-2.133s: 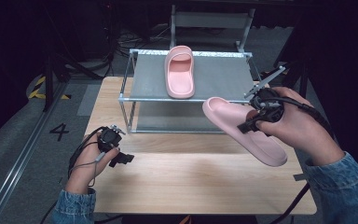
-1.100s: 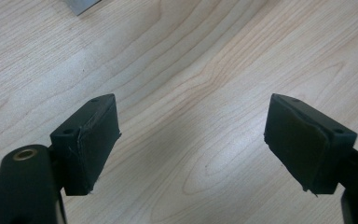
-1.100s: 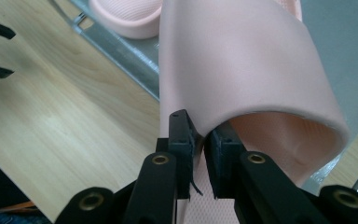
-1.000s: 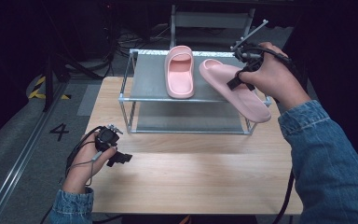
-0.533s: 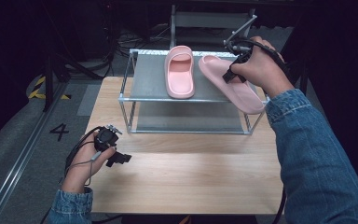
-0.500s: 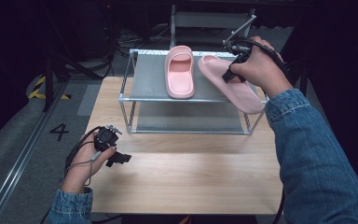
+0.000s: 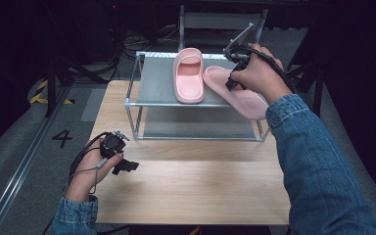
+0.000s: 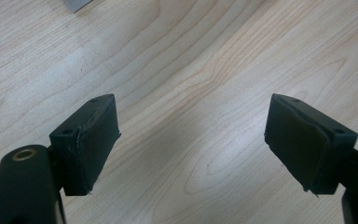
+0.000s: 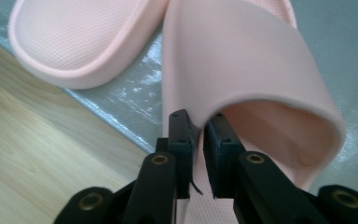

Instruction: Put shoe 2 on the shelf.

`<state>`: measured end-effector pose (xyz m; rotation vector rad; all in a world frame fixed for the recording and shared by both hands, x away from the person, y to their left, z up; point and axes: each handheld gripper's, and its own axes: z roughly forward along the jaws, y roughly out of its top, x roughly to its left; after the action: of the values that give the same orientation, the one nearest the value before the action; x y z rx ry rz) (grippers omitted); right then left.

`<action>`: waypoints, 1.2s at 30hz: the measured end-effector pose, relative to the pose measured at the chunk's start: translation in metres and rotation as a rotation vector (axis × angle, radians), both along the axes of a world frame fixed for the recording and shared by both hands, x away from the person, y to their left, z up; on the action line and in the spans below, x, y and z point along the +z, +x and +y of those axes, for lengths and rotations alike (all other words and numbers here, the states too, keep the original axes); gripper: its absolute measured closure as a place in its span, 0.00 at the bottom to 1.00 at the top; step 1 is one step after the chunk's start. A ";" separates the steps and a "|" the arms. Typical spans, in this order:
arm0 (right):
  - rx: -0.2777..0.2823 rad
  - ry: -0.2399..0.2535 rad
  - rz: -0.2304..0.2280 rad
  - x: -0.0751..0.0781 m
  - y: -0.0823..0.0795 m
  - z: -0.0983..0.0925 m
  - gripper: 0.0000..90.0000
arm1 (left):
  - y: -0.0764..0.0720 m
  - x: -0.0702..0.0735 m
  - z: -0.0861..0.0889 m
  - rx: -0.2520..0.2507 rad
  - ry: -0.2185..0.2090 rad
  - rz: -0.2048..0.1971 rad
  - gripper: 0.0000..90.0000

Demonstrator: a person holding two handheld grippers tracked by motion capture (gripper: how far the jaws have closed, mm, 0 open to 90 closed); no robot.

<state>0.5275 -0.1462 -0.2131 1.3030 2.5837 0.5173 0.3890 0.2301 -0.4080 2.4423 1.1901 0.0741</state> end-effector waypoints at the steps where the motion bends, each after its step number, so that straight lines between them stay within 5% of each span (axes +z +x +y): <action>1: 0.003 0.005 -0.001 -0.001 -0.001 0.000 0.89 | 0.000 0.000 0.000 0.000 0.000 0.000 0.20; 10: 0.032 0.052 -0.103 0.004 -0.016 -0.013 0.68 | 0.009 0.000 -0.008 -0.024 -0.005 0.009 0.20; 17: -0.028 0.096 -0.151 0.012 -0.047 -0.061 0.66 | 0.016 0.000 -0.019 -0.046 0.001 0.019 0.20; 26: -0.140 0.052 -0.094 -0.004 -0.083 -0.117 0.77 | 0.020 0.000 -0.028 -0.059 0.006 0.020 0.20; 36: -0.133 0.035 -0.024 -0.035 -0.093 -0.122 0.90 | 0.019 -0.002 -0.027 -0.062 0.008 0.029 0.20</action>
<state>0.4342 -0.2680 -0.2478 1.4584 2.4574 0.5522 0.4083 0.2034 -0.4098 2.4929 1.1279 0.0254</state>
